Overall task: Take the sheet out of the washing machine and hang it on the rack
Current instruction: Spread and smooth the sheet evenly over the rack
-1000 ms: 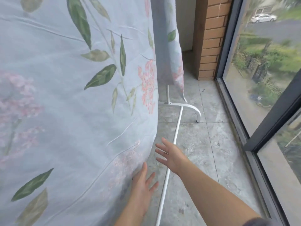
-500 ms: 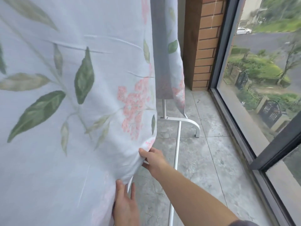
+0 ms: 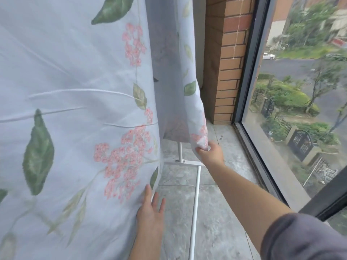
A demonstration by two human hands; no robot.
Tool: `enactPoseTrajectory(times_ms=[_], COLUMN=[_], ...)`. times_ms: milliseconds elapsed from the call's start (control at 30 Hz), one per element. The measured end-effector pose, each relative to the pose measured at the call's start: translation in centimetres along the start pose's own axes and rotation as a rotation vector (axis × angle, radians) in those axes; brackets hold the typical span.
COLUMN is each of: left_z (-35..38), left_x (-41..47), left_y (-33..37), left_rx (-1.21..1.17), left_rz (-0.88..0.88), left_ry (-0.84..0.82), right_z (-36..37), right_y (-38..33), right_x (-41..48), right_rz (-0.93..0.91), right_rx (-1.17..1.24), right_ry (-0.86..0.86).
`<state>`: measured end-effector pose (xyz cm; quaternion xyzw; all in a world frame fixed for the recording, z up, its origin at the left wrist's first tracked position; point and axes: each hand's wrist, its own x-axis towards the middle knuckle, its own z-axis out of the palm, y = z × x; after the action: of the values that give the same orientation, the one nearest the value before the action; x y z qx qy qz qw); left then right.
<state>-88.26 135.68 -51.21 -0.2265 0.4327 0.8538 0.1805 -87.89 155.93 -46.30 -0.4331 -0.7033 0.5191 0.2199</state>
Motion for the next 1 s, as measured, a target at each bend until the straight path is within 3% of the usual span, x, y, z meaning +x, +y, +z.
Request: enactPoseTrajectory(times_ms=[367,633,833,1000], left_z=[-0.8,-1.9,-1.3,2.0], left_x=[1.4,2.5,1.1,-3.4], left_y=[2.9,4.0,2.7,3.1], left_rx=[0.005,-0.154,0.037,0.280], left_rz=[0.232,0.125,-0.106,-0.291], left_ry=[0.304,0.068,0.009,-0.222], right_z=[-2.7,-2.1,-2.0,-3.1], right_y=[2.2,2.7,1.9,0.1], right_x=[5.1,4.8,2.0,-3.1], right_rz=[0.039,0.079,0.094,0.061], right_rx=[-0.065,0.078,0.212,0.379], right_ry=[0.031,-0.185,-0.268,-0.300])
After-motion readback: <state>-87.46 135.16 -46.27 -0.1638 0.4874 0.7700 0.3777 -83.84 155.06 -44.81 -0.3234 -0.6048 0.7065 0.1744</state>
